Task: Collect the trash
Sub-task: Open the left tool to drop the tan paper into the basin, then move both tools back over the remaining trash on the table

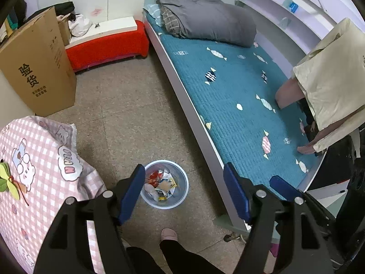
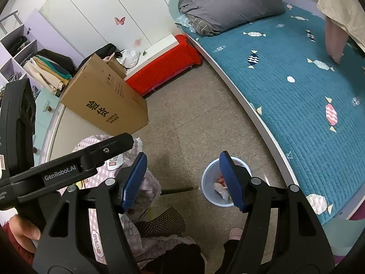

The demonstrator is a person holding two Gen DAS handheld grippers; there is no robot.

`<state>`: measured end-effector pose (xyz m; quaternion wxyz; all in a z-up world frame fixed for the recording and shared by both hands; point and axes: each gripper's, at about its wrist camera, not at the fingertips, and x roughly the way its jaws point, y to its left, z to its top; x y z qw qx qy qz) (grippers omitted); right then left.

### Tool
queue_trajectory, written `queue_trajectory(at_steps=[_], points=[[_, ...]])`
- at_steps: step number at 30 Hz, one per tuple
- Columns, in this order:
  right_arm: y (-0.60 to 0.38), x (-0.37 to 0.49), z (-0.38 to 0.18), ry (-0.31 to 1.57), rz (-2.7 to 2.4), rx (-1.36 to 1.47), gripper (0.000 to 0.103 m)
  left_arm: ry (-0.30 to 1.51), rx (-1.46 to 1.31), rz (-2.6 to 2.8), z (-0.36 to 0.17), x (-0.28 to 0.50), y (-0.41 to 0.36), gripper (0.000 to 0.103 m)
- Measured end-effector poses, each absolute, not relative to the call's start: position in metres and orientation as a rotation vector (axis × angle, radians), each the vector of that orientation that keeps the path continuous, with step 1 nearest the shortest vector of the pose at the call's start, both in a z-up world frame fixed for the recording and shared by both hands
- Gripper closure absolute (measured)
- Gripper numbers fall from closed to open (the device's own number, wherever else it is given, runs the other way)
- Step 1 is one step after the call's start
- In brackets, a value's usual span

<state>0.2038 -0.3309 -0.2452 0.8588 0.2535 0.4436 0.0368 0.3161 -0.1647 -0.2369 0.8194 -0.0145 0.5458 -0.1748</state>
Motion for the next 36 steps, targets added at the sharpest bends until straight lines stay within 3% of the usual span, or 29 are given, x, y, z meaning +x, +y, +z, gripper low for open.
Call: queue_trajectory(at_steps=[18,36], points=[[-0.25,0.207,-0.218,0.91,0.301,0.411,0.036,1.095,-0.147,-0.167,-0.21,0.271,-0.066,0.033],[-0.013,0.254,-0.224,1.038,0.704,0.18,0.034,1.081,-0.444,0.337,-0.213,0.209,0.208,0.03]])
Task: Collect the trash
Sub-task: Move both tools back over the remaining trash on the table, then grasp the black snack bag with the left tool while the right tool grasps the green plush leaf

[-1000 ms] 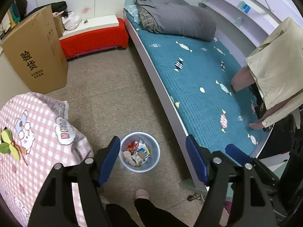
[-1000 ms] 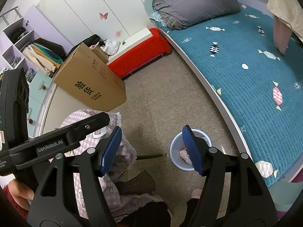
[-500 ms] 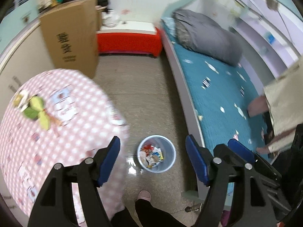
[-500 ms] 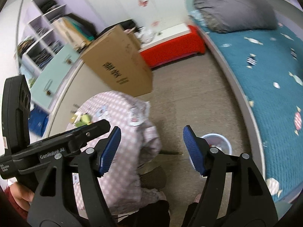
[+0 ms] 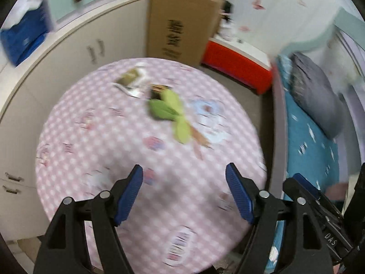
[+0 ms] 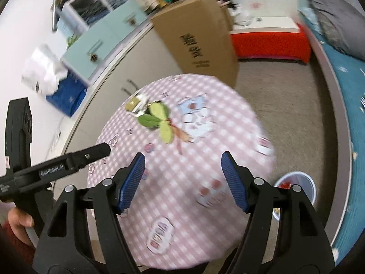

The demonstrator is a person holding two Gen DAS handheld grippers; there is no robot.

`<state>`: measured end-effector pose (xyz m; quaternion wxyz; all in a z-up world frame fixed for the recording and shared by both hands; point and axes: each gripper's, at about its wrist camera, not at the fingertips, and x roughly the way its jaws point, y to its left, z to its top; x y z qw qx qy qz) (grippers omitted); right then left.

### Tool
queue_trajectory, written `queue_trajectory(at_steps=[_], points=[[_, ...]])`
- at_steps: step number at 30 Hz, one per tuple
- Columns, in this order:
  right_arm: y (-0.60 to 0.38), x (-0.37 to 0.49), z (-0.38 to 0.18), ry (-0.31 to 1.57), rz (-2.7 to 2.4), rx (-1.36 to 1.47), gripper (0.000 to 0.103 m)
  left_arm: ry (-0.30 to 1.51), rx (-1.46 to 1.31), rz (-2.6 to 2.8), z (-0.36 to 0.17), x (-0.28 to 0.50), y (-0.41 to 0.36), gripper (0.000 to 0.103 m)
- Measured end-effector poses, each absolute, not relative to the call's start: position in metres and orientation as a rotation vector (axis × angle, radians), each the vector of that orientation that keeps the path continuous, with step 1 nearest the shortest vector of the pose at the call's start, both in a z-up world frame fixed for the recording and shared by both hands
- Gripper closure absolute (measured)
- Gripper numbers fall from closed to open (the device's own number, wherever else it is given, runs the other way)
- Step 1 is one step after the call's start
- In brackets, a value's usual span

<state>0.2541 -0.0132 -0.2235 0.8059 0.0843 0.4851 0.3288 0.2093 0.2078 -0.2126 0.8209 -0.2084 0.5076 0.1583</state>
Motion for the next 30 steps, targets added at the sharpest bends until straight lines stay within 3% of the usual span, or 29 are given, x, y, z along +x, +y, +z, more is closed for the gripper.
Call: queue_trajectory(at_steps=[7,19,20,24,26,30], points=[[0.089,0.295,-0.253,1.097,0.717,0.056,0.034,1.112,-0.488,0.378,-0.236,0.231,0.298,0.03],[0.178,0.324,-0.327,1.131,0.688,-0.188,0.035,1.174,-0.467,0.25,-0.306,0.291,0.339,0.029],[0.181,0.325,-0.332,1.123,0.686,-0.202,0.038,1.178,-0.464,0.237,-0.311,0.295,0.339,0.029],[0.186,0.327,-0.339,1.077,0.68,-0.251,0.072,1.167,-0.45,0.205,-0.322,0.306,0.339,0.029],[0.182,0.33,-0.339,1.078,0.672,-0.239,0.082,1.153,-0.464,0.183,-0.326,0.31,0.338,0.029],[0.157,0.337,-0.336,1.103,0.608,-0.158,0.085,1.146,-0.457,0.16,-0.333,0.319,0.33,0.029]])
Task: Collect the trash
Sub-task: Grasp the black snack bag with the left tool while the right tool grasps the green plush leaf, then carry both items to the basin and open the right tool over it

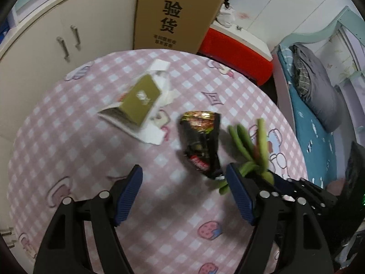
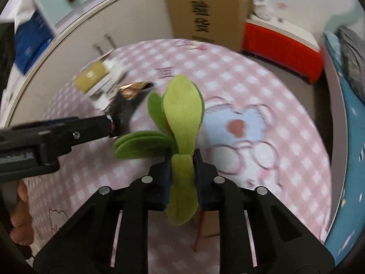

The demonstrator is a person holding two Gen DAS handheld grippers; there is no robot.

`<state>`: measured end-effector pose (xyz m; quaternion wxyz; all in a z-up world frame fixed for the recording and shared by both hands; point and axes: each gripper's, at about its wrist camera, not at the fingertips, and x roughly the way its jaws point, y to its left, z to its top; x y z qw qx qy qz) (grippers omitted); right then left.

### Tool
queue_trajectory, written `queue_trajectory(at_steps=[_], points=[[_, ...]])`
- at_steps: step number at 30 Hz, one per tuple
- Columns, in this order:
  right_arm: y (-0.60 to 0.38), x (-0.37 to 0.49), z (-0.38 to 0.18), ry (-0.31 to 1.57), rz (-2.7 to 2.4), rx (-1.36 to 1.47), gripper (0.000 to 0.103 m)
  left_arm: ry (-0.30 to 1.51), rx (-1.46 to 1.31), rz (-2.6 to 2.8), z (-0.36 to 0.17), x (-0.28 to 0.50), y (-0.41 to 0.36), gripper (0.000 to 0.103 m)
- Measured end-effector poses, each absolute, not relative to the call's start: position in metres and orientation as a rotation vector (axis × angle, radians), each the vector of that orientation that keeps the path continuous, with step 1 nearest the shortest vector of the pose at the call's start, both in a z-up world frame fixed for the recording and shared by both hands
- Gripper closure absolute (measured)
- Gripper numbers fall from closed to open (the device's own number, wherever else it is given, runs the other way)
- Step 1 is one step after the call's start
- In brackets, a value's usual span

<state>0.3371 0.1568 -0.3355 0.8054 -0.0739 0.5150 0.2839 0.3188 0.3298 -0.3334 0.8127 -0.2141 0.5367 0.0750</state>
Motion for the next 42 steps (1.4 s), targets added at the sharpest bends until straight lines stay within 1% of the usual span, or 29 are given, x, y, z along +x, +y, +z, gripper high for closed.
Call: queue_trajectory(at_steps=[7,12,13,14,15,16,17,18,20,24,30,36,42], points=[[0.126,0.347,-0.332,1.115,0.523,-0.053,0.085,1.074,-0.299,0.179,-0.334,0.334,0.298,0.029],[0.113,0.347,-0.329,1.113,0.499,-0.001,0.085,1.096,-0.226,0.234,-0.347,0.343,0.296,0.03],[0.111,0.346,-0.33,1.116,0.499,0.008,0.085,1.108,-0.213,0.252,-0.35,0.344,0.297,0.031],[0.11,0.345,-0.33,1.116,0.499,0.017,0.085,1.11,-0.206,0.264,-0.351,0.344,0.297,0.039],[0.109,0.345,-0.33,1.12,0.498,0.027,0.085,1.099,-0.203,0.26,-0.35,0.343,0.297,0.049],[0.108,0.346,-0.331,1.125,0.498,0.035,0.085,1.097,-0.199,0.257,-0.348,0.342,0.298,0.057],[0.107,0.346,-0.331,1.13,0.499,0.05,0.085,1.099,-0.197,0.248,-0.346,0.342,0.298,0.072],[0.107,0.345,-0.33,1.13,0.502,0.057,0.085,1.103,-0.201,0.24,-0.346,0.341,0.299,0.076],[0.106,0.344,-0.327,1.132,0.515,0.072,0.085,1.119,-0.238,0.21,-0.343,0.338,0.302,0.08],[0.1,0.338,-0.317,1.131,0.548,0.122,0.085,1.079,-0.248,0.23,-0.323,0.326,0.3,0.082],[0.074,0.324,-0.293,1.106,0.588,0.163,0.085,1.046,-0.236,0.227,-0.289,0.301,0.265,0.082],[0.02,0.303,-0.271,1.08,0.604,0.212,0.085,1.032,-0.217,0.183,-0.261,0.278,0.195,0.082],[-0.059,0.276,-0.255,1.055,0.555,0.273,0.085,1.021,-0.204,0.105,-0.24,0.264,0.116,0.082]])
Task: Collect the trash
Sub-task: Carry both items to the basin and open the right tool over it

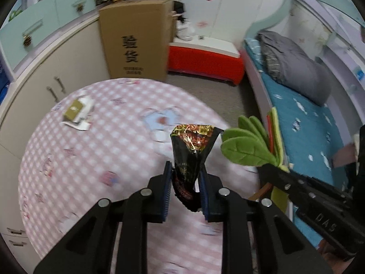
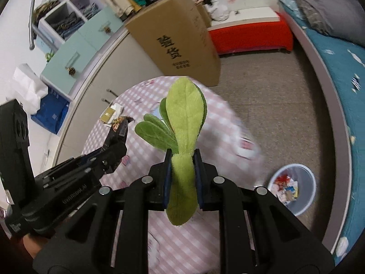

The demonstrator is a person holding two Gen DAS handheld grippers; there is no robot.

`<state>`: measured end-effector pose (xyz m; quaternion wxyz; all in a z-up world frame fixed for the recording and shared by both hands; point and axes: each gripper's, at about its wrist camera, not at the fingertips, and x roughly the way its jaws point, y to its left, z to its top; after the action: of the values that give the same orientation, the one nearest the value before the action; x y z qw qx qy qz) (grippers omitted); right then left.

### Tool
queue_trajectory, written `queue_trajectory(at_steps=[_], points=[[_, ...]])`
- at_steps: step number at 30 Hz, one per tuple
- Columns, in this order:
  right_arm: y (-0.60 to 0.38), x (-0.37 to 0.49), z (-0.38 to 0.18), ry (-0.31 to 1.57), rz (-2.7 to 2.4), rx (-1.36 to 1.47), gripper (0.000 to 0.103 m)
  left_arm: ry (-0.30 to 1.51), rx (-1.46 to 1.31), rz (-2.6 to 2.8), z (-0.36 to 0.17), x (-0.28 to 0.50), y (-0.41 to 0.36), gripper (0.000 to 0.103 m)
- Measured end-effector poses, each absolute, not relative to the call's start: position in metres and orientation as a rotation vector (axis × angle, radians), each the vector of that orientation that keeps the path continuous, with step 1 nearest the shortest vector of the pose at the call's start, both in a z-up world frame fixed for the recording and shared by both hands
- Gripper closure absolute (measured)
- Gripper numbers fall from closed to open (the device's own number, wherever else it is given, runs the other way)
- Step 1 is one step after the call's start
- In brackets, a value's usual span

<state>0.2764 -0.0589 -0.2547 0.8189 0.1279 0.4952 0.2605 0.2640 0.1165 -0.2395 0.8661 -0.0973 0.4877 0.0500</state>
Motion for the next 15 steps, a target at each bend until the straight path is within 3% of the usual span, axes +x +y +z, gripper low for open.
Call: queue_trajectory(at_steps=[15], points=[[-0.248,0.223,-0.256,1.002,0.345,0.459,0.085,1.079,-0.142,-0.142,-0.231,0.269,-0.068,0.081]])
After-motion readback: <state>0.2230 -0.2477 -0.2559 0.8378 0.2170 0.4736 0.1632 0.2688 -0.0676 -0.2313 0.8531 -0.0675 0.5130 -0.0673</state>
